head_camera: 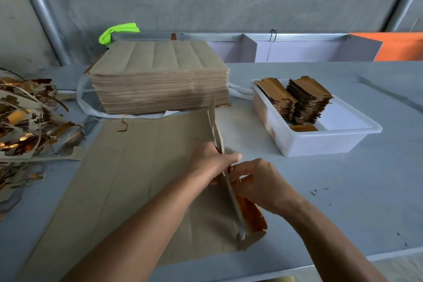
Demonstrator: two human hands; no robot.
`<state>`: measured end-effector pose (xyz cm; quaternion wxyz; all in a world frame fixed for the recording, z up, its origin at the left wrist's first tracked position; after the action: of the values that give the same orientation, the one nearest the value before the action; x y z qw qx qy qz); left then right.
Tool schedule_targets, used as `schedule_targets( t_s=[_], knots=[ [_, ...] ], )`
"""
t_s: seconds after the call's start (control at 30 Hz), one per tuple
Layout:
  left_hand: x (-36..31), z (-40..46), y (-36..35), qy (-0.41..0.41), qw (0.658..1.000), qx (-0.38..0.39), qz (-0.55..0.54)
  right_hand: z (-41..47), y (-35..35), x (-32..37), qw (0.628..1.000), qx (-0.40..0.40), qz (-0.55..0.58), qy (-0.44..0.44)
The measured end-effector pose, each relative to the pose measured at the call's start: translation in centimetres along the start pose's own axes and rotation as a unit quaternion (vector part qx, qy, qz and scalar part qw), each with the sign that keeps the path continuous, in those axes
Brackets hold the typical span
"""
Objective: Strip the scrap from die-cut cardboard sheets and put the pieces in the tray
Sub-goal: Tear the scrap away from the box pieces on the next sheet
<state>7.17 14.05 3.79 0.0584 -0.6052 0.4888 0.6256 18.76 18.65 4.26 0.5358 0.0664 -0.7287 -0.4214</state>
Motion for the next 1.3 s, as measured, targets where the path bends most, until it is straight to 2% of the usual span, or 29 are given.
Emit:
schedule_targets(
  t_s=[0.07, 0.17, 0.27, 0.37, 0.5, 0.57, 0.67, 0.8, 0.9, 1.0, 1.13, 1.23, 1.3],
  knots=[
    [0.2, 0.8, 0.0, 0.003, 0.999, -0.028, 0.024, -0.3, -0.2, 0.1, 1.000, -0.013, -0.003, 0.012],
    [1.7, 1.0, 0.3, 0.045, 0.994, -0.041, -0.091, -0.6, 0.9, -0.8, 0.996, -0.083, 0.026, -0.007],
    [3.1, 0.8, 0.5, 0.055, 0.987, -0.034, -0.148, -0.9, 1.7, -3.4, 0.976, -0.135, 0.118, -0.124],
    [4.2, 0.8, 0.3, 0.030, 0.983, -0.023, -0.178, -1.1, 1.0, -4.7, 0.936, -0.084, 0.260, -0.220],
    [5.2, 0.5, -0.4, -0.003, 0.973, -0.018, -0.228, -1.3, 0.5, -4.7, 0.947, -0.013, 0.214, -0.240],
    [5.6, 0.4, -0.4, -0.009, 0.967, -0.036, -0.253, -1.8, 0.9, -5.4, 0.939, -0.048, 0.234, -0.248],
    [6.1, 0.5, -0.3, -0.012, 0.960, -0.070, -0.273, -2.7, 1.4, -6.3, 0.910, -0.142, 0.303, -0.245],
    [6.4, 0.5, -0.3, -0.021, 0.952, -0.089, -0.293, -3.8, 2.4, -7.8, 0.896, -0.289, 0.237, -0.241],
    [6.3, 0.3, -0.3, -0.018, 0.950, -0.078, -0.303, -4.3, 3.3, -7.7, 0.878, -0.350, 0.245, -0.217],
    [6.3, 0.1, 0.0, -0.012, 0.944, -0.070, -0.322, -4.0, 3.8, -6.1, 0.897, -0.360, 0.195, -0.167],
    [5.8, -0.2, 1.3, -0.056, 0.962, -0.080, -0.256, -2.3, 4.7, -2.8, 0.922, -0.377, 0.041, -0.072],
    [5.1, -0.2, 2.1, -0.088, 0.970, -0.103, -0.199, -0.1, 3.9, -0.2, 0.933, -0.337, -0.121, -0.030],
    [4.6, -0.3, 2.4, -0.112, 0.974, -0.127, -0.150, 1.2, 2.9, 1.3, 0.942, -0.303, -0.145, -0.008]
  ],
)
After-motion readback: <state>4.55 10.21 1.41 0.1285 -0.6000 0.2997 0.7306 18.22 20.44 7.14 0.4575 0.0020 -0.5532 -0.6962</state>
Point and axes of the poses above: each hand's wrist, its own z-axis towards the middle knuckle, its own y-axis out of the back of the hand, x = y × z, the point moved 5 cm from there along z, towards the middle knuckle, and after that the axes turned 5 degrees about z, right-handed, at the moved point
